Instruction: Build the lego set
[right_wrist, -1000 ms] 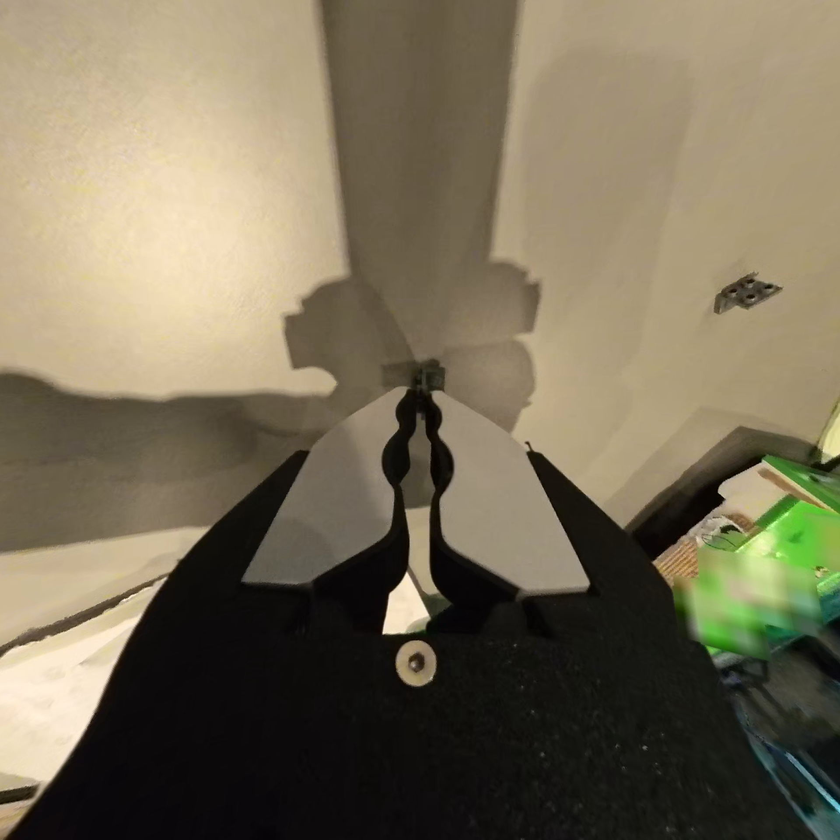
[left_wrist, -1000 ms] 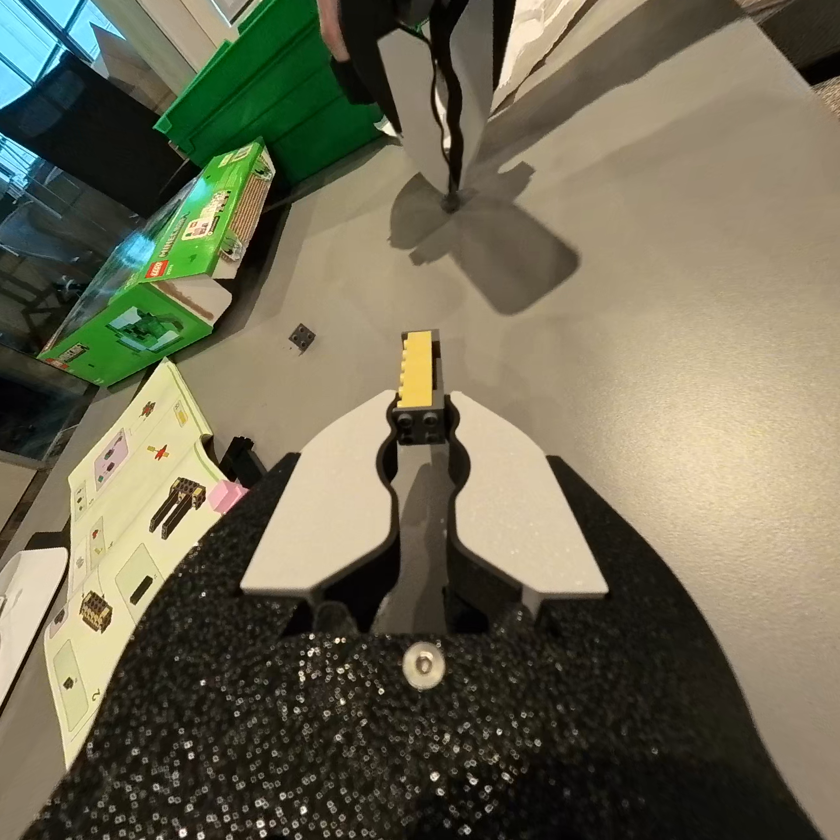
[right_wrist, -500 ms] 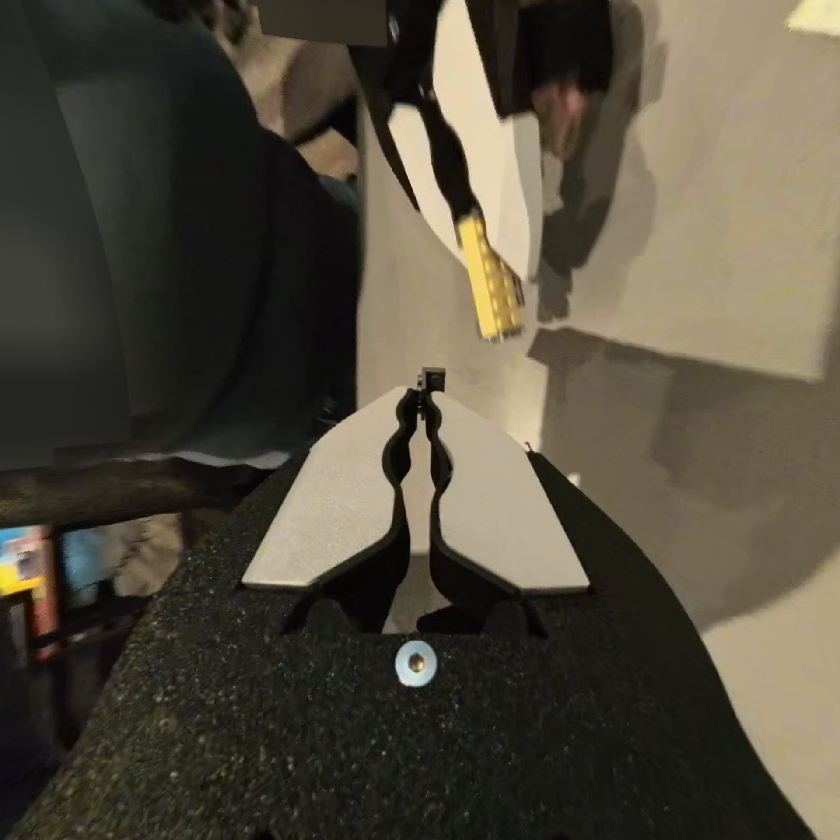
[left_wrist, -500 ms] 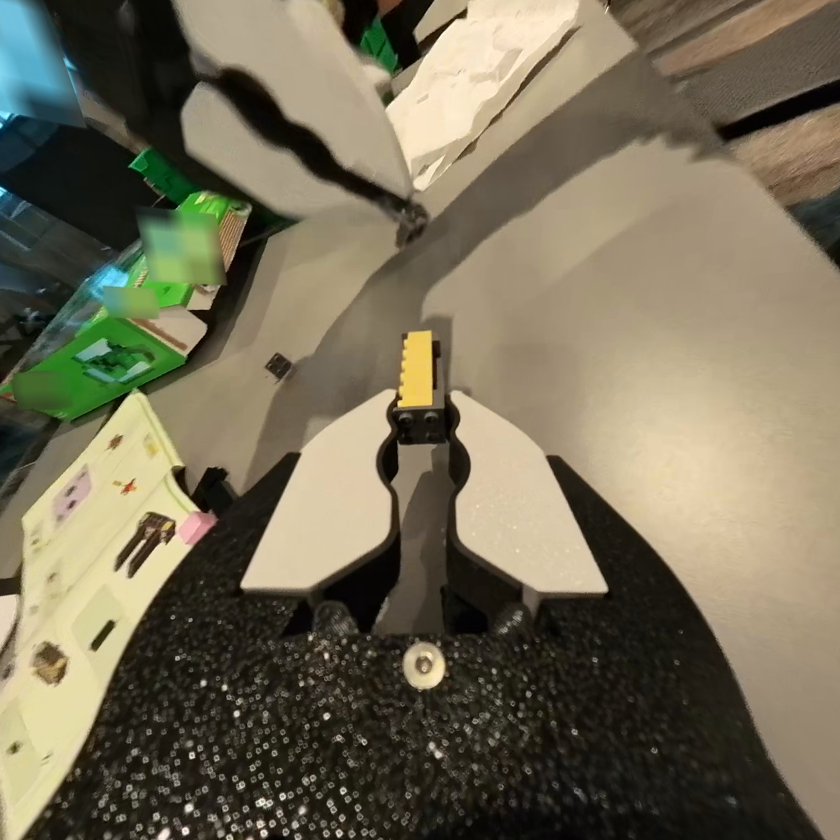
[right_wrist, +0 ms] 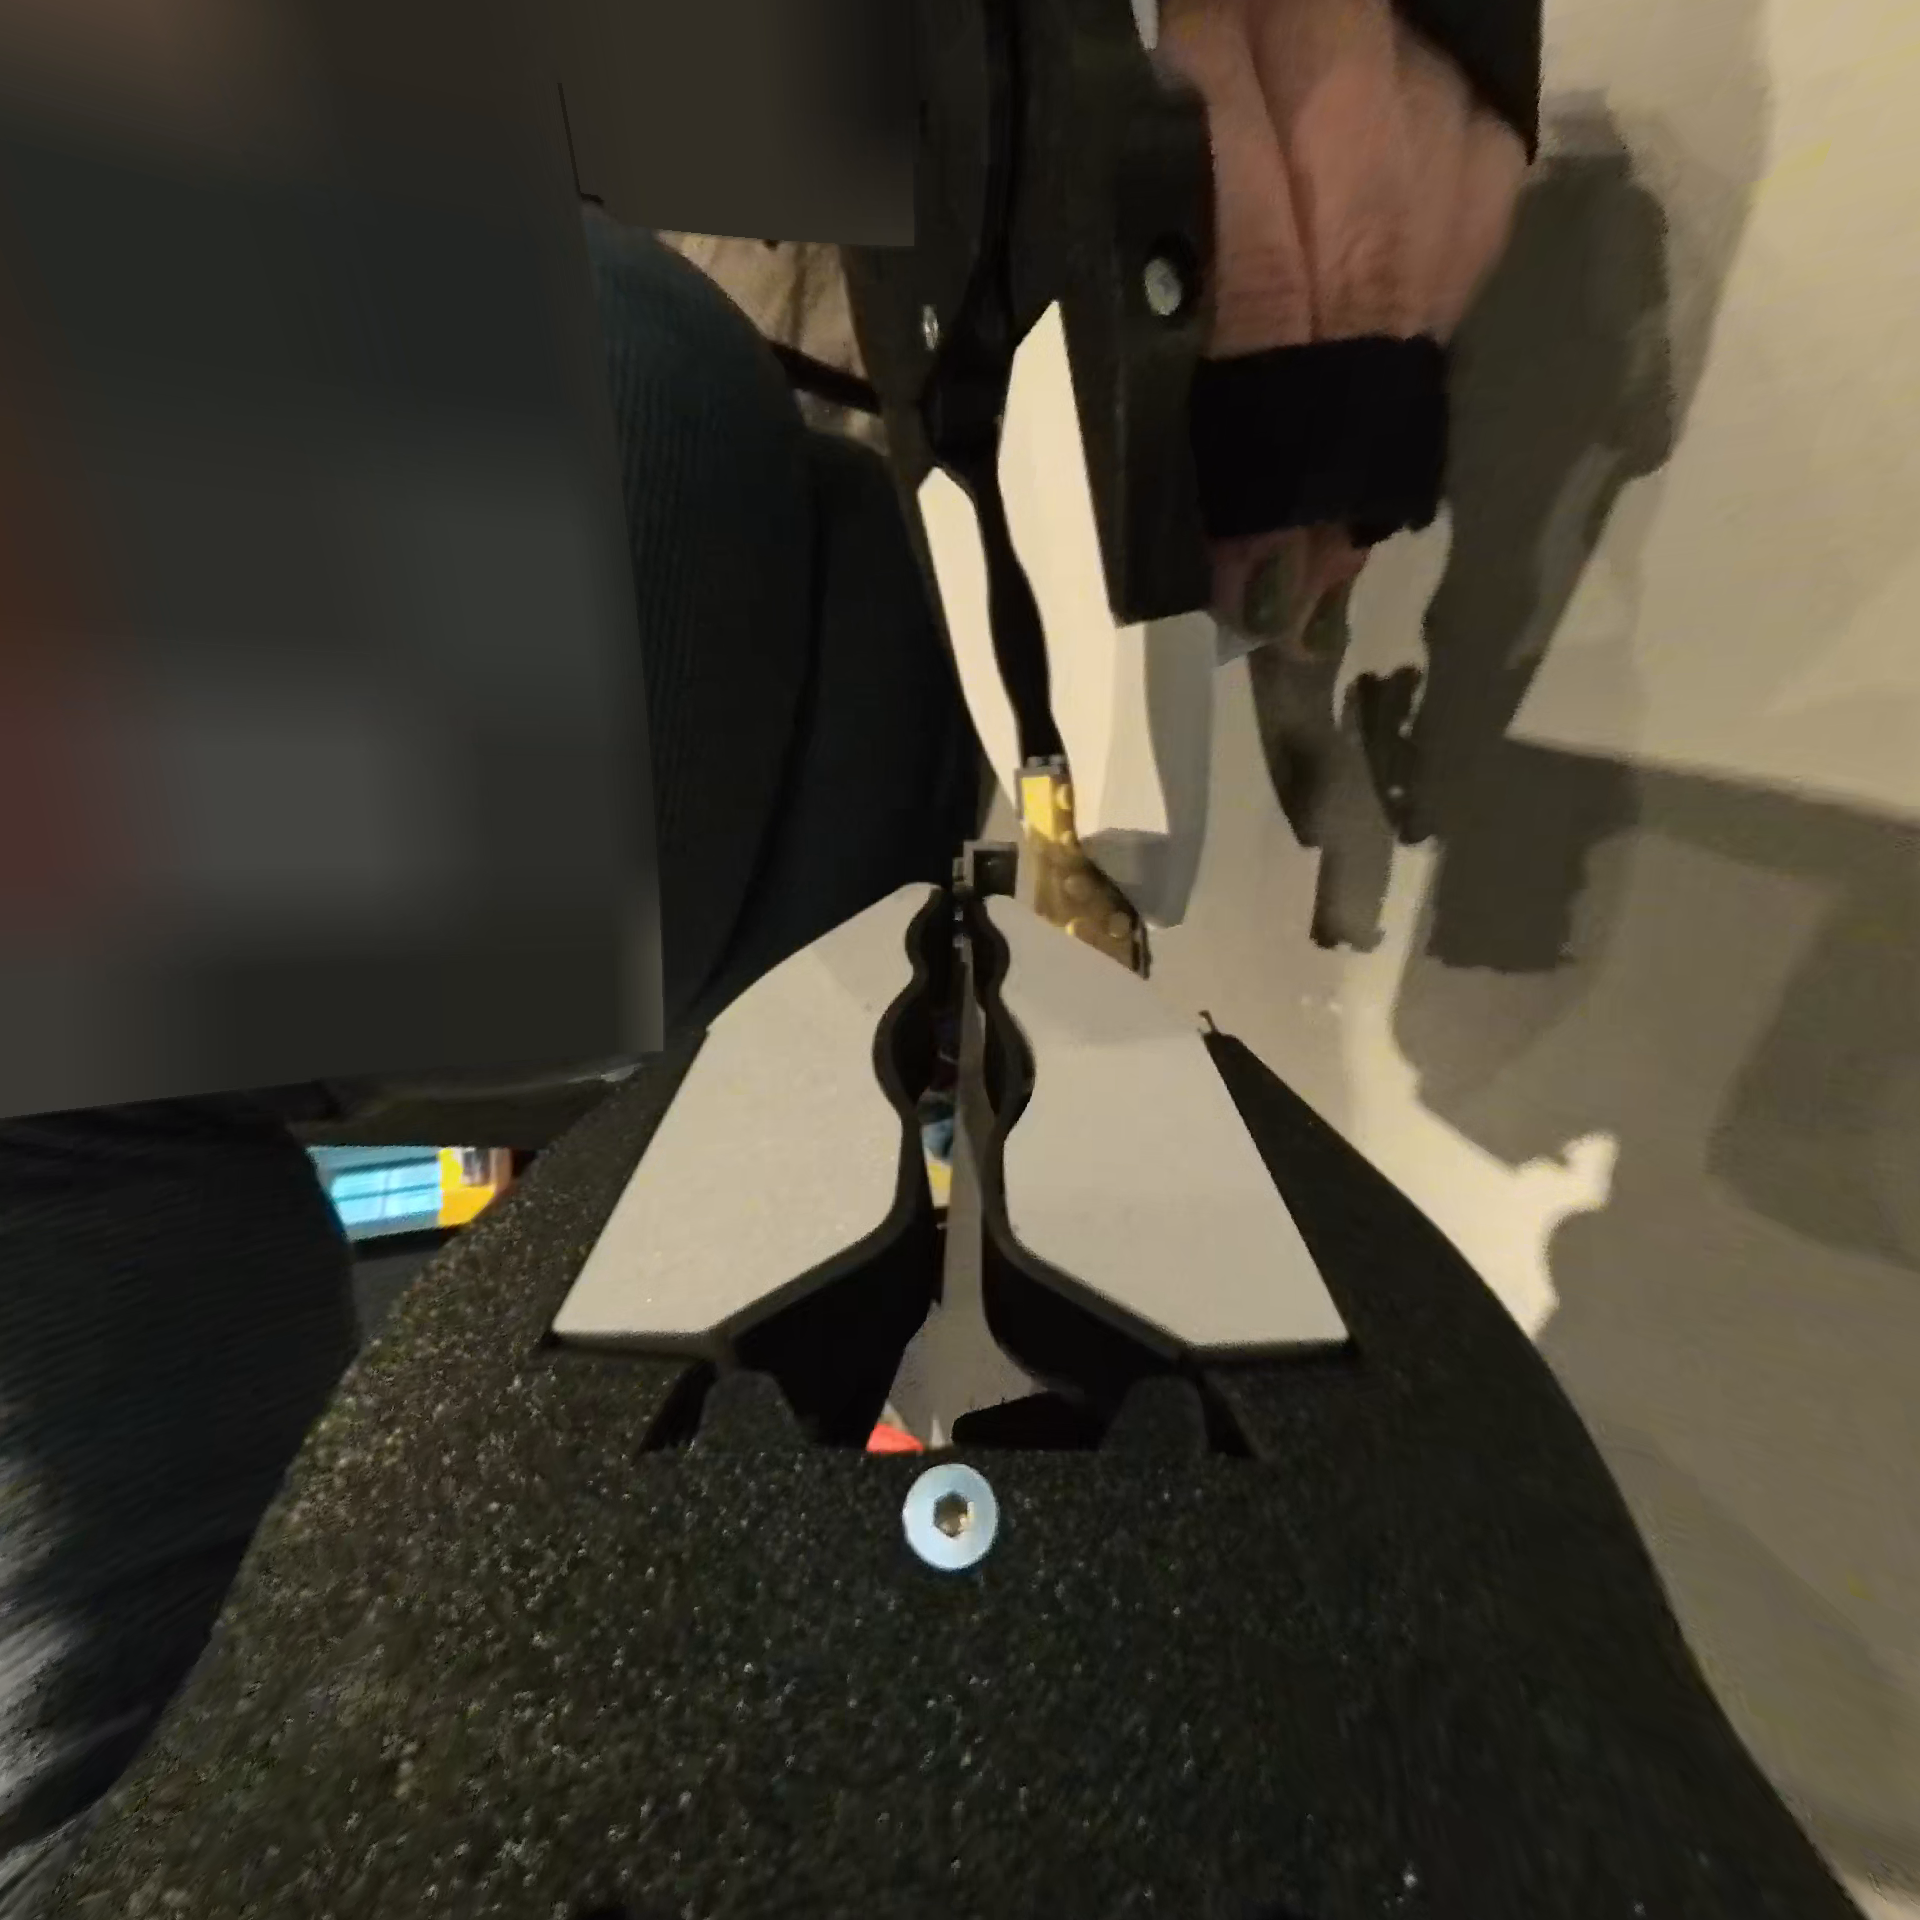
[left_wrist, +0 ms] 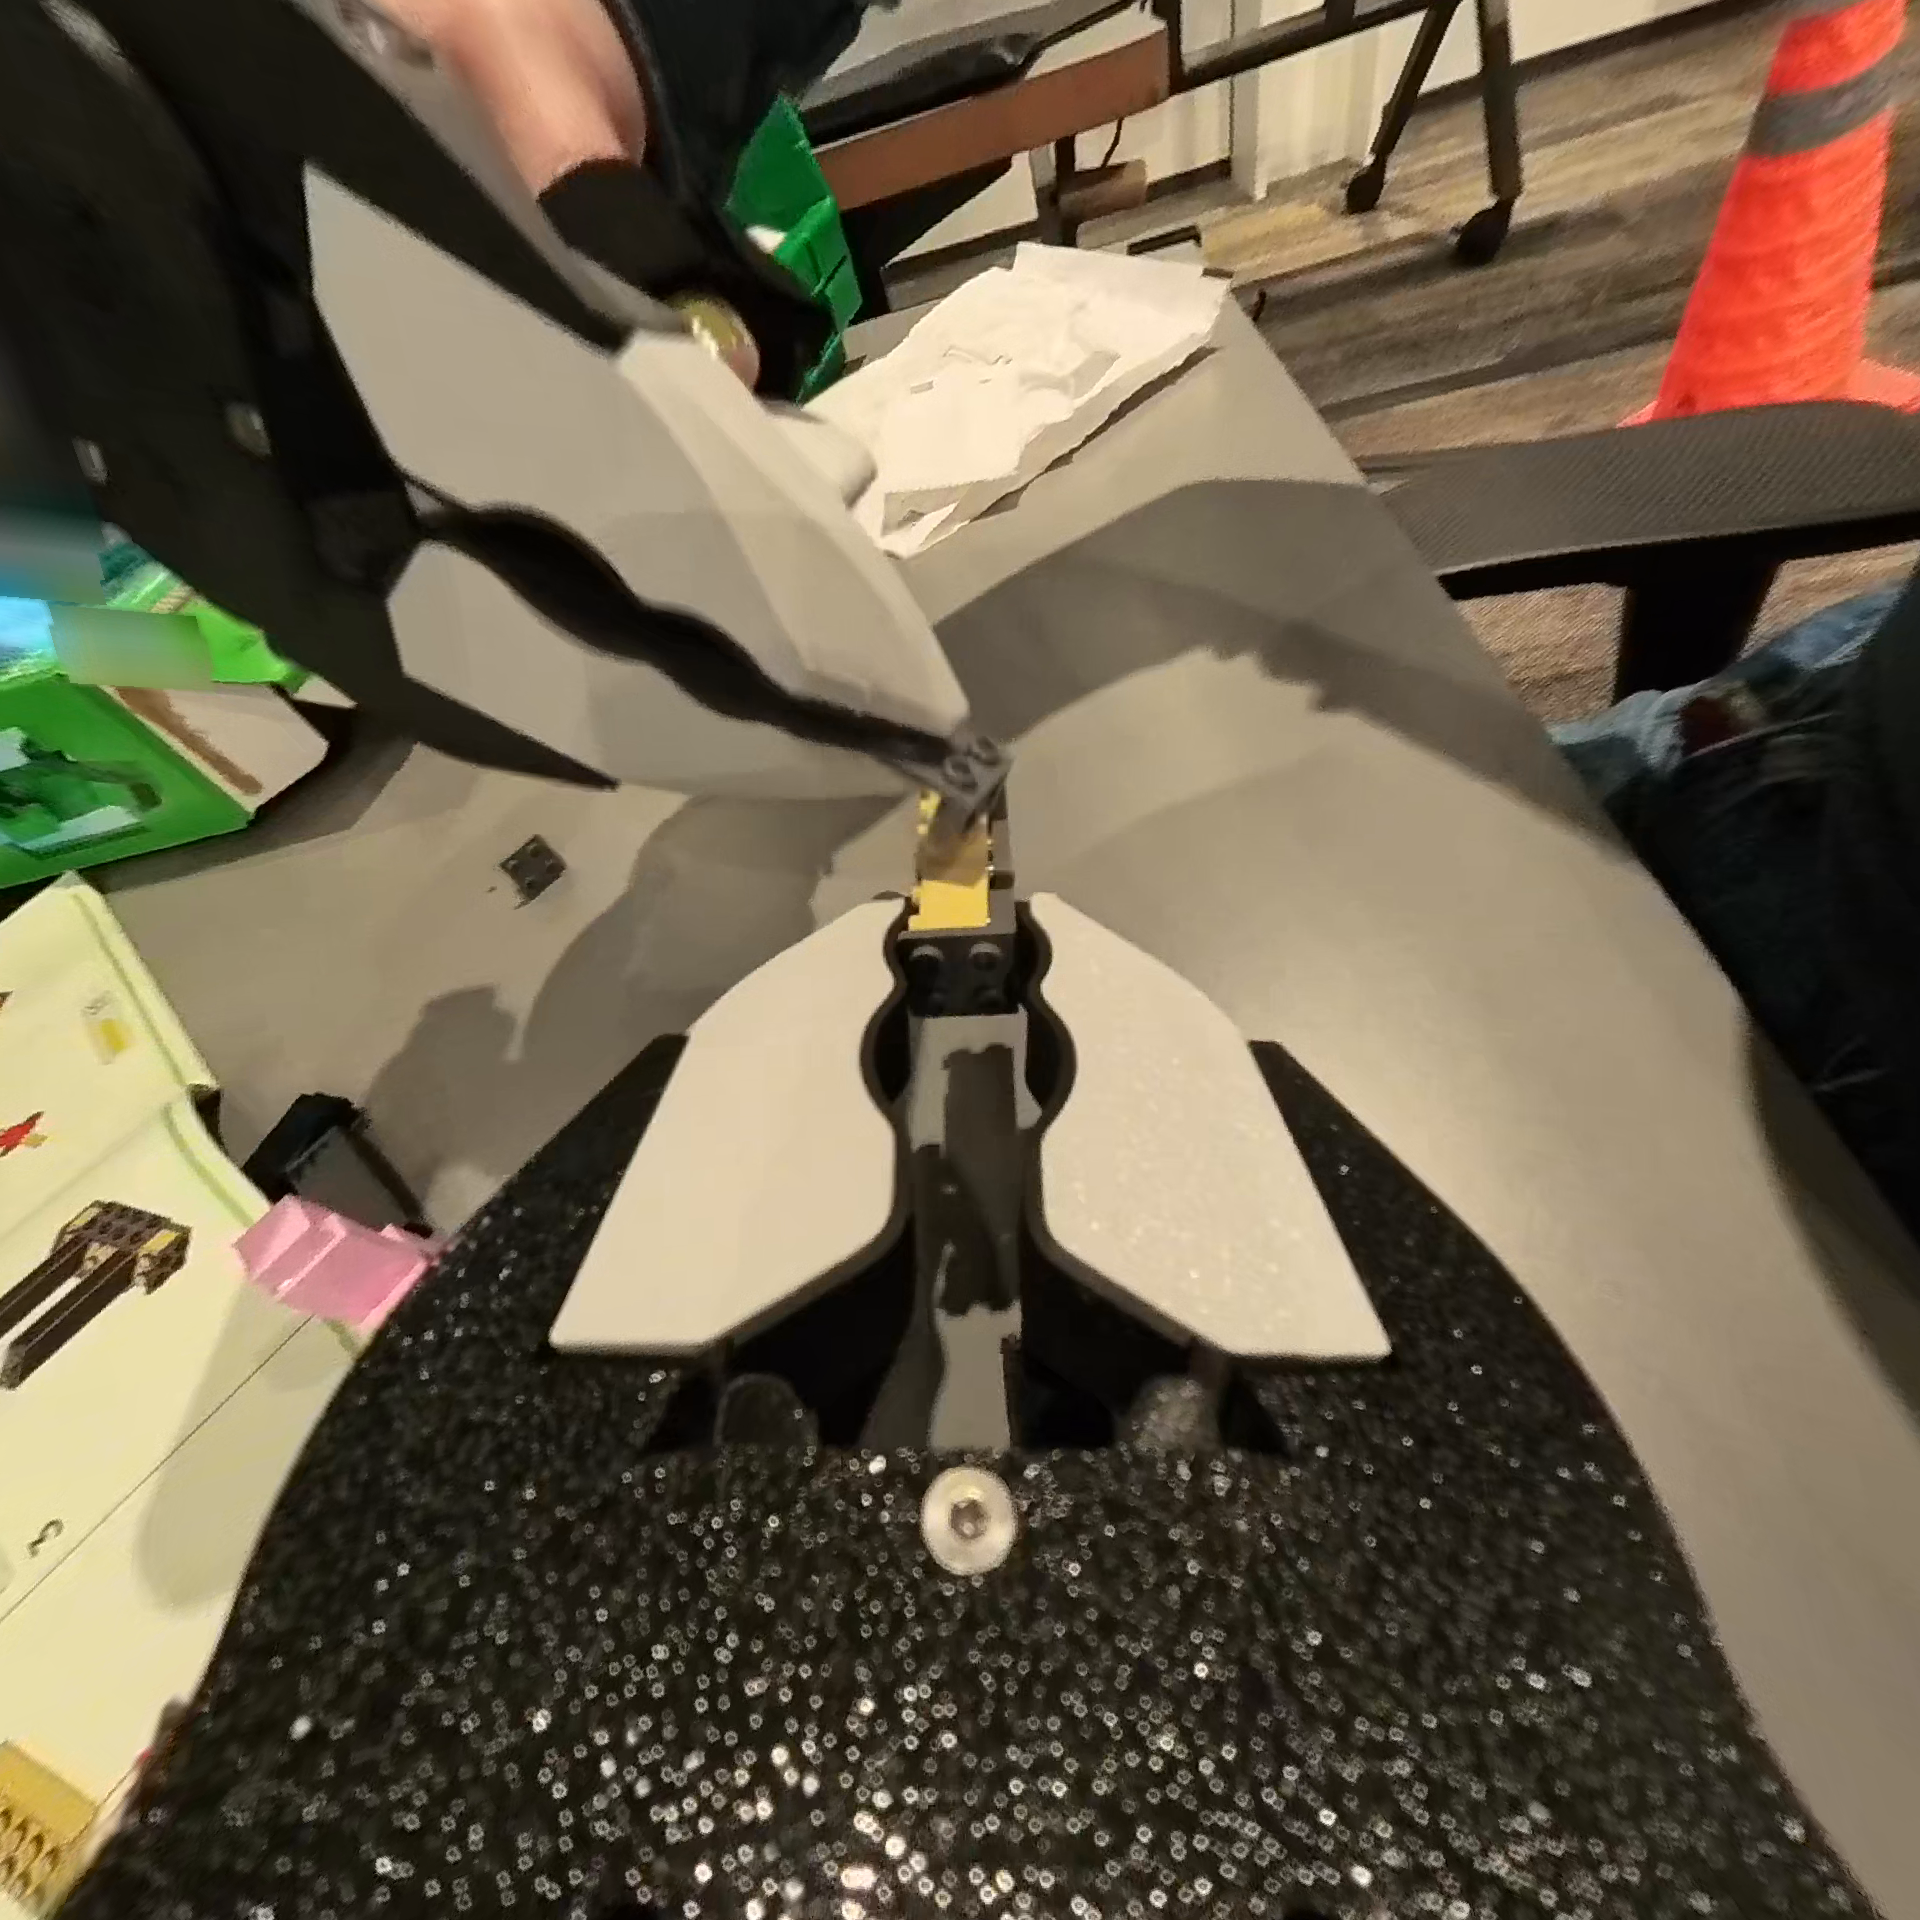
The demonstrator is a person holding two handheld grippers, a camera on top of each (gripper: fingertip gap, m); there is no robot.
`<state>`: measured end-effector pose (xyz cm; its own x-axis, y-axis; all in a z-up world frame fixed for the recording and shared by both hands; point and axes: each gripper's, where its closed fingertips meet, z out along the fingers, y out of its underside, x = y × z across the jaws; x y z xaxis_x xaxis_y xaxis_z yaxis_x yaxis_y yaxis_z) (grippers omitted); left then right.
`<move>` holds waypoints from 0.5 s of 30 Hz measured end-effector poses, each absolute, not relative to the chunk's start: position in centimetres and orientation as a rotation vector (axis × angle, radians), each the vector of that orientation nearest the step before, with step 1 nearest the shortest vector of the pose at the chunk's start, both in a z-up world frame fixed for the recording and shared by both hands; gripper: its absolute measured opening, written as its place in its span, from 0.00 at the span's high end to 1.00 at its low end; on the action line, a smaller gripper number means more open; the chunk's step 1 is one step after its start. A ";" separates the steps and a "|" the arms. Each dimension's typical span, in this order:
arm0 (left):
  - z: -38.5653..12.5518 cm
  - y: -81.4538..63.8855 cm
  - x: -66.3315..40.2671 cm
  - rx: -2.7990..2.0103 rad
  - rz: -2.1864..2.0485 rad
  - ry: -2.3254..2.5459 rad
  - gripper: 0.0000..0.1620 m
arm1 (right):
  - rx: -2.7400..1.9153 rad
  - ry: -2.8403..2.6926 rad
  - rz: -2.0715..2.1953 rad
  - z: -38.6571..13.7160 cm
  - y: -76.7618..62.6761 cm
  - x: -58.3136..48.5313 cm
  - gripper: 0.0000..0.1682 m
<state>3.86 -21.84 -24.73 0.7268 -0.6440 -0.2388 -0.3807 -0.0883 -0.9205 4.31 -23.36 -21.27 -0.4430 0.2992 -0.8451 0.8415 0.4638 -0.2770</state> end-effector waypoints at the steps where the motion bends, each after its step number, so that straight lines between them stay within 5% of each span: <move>1: -24.7 -21.9 4.0 -1.704 -0.280 0.822 0.89 | 0.949 1.963 -0.905 -21.4 -23.4 4.4 0.98; 15: -24.4 -22.3 4.5 -1.691 -0.380 0.819 0.90 | 0.893 1.885 -0.770 -21.5 -24.1 4.6 0.98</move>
<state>4.52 -22.28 -24.40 0.7030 -0.6911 -0.1678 -0.3184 -0.0948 -0.9432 4.60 -24.10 -21.49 -0.3477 0.2721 -0.8973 0.8223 0.5482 -0.1525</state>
